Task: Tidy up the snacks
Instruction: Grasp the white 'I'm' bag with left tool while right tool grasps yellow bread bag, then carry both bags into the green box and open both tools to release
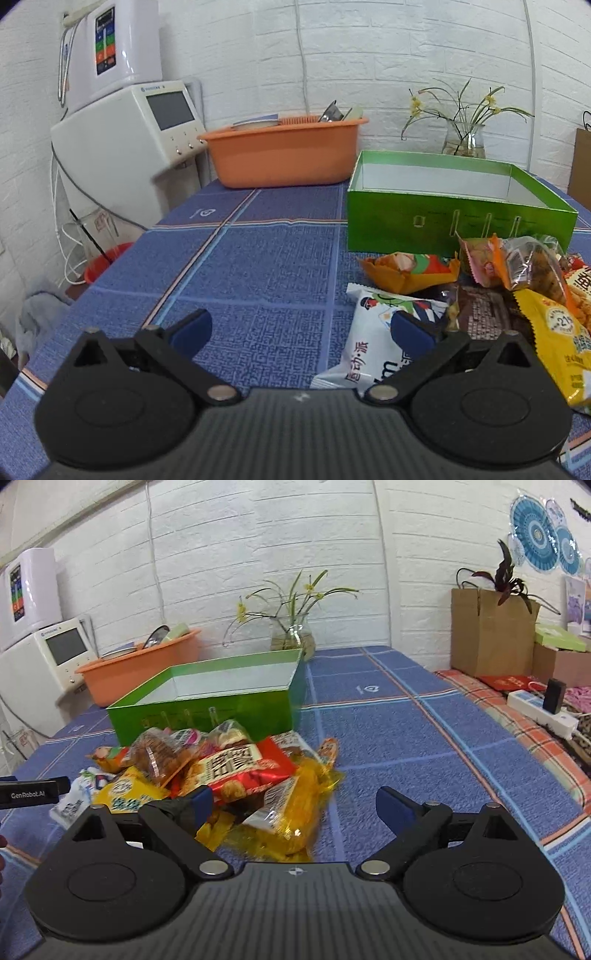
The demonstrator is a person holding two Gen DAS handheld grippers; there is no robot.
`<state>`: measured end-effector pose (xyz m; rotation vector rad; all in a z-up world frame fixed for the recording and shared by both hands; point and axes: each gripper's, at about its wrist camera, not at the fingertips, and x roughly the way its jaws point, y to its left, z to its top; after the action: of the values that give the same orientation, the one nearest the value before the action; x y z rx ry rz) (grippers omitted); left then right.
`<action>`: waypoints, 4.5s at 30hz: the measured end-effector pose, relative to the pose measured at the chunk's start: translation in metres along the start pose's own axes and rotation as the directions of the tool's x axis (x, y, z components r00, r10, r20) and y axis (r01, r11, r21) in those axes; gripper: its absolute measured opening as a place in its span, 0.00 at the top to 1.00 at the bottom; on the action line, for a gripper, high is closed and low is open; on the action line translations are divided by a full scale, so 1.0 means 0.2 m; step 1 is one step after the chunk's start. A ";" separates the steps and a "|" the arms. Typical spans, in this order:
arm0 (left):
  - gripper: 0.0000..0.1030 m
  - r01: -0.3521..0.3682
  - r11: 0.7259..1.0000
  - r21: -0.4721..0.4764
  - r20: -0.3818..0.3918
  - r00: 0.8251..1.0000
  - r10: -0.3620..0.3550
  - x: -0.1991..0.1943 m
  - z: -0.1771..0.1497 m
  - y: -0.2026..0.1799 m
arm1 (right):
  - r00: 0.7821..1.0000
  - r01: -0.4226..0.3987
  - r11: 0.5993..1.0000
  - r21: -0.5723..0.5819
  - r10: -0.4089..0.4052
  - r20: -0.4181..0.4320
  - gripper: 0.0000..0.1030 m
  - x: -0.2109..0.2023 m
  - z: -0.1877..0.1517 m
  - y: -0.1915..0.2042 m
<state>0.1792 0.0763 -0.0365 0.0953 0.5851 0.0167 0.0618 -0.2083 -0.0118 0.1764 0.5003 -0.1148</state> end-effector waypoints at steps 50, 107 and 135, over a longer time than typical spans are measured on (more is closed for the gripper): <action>0.42 0.200 0.964 -0.178 0.004 0.979 -0.202 -0.37 -0.05 0.10 | 0.994 -0.086 0.995 0.058 0.090 -0.068 0.31 -0.12 -0.04 -0.07; 0.42 0.234 0.972 0.027 0.086 0.968 -0.236 0.56 0.68 -0.39 | 0.981 -0.193 0.978 -0.081 0.191 -0.031 0.32 0.87 0.52 0.14; 0.43 0.260 0.965 0.020 0.130 0.957 -0.260 0.09 0.46 -0.41 | 0.966 -0.245 0.968 -0.045 0.248 0.071 0.34 0.52 0.42 -0.07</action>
<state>0.2432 -0.0117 0.0219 0.0208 0.4620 -0.2448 0.1899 -0.2459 0.0070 0.1971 0.4001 0.1305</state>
